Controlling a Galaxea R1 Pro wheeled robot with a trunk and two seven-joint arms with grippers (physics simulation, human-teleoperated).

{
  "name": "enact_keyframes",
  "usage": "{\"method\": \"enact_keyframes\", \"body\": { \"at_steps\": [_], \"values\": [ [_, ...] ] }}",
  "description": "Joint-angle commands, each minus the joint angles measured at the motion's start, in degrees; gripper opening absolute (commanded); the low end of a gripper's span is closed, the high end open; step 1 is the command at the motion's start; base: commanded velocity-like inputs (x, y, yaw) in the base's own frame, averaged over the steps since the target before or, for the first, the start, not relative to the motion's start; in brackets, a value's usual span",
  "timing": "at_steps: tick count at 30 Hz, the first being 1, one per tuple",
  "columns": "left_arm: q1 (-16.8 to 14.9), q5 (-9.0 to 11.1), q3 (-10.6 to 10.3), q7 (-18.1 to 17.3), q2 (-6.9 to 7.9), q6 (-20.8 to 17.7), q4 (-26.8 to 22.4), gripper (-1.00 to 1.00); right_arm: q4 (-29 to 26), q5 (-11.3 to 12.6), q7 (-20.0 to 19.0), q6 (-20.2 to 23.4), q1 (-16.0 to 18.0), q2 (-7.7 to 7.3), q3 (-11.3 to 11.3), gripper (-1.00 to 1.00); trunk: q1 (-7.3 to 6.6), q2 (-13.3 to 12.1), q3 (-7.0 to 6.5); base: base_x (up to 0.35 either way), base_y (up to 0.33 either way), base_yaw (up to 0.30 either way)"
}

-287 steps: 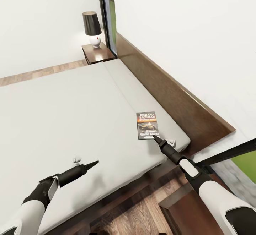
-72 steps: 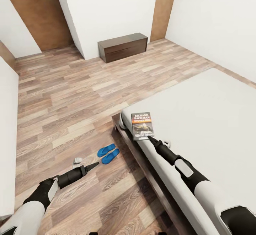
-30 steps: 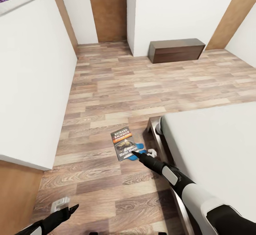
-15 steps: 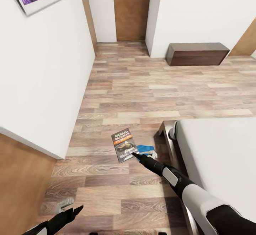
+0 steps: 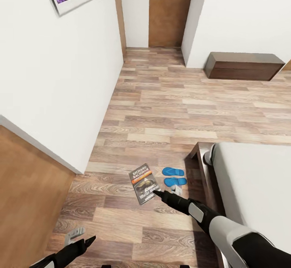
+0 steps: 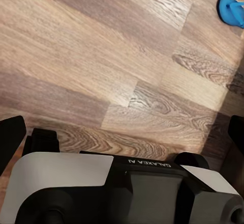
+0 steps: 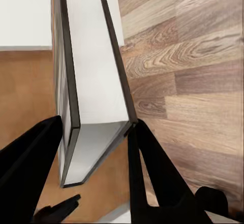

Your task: In the bedroom, move the book from the bed onto either nightstand, and place the two sandals side by side next to the bed.

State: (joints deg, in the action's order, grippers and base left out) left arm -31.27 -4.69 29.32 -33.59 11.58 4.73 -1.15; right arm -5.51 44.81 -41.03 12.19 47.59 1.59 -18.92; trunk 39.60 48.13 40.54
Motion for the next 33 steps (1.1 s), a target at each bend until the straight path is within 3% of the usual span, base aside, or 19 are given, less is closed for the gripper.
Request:
{"method": "enact_keyframes", "body": {
  "at_steps": [1,4,7,25,33],
  "values": [
    [0.0,-0.5,0.3,-0.1,-0.05,0.4,0.1,1.00,0.3,-0.7,-0.1,-0.1,0.1,-0.02,0.2,-1.00,0.01,0.0,0.04,0.000,0.000,0.029],
    [0.0,-0.5,0.3,-0.1,-0.41,0.4,0.1,1.00,2.7,-5.4,-0.1,-4.2,0.0,-0.14,0.3,-1.00,0.01,0.0,0.04,0.000,0.000,0.012],
    [0.0,-0.5,0.3,-0.1,-0.54,0.4,0.1,1.00,7.4,-7.2,-0.2,-6.4,0.0,-0.31,0.3,-1.00,0.01,0.0,0.04,0.000,0.000,0.003],
    [0.0,-0.5,0.4,-0.1,-1.35,0.4,0.1,1.00,10.2,-10.7,-0.2,-11.4,0.0,-1.27,0.4,-1.00,0.01,0.0,0.04,0.000,0.000,0.000],
    [0.1,-0.5,0.4,-0.1,-1.48,0.4,0.1,1.00,10.3,-10.8,-0.2,-11.6,0.0,-4.22,0.4,-1.00,0.01,0.0,0.04,0.000,0.000,0.000]
  ]
}}
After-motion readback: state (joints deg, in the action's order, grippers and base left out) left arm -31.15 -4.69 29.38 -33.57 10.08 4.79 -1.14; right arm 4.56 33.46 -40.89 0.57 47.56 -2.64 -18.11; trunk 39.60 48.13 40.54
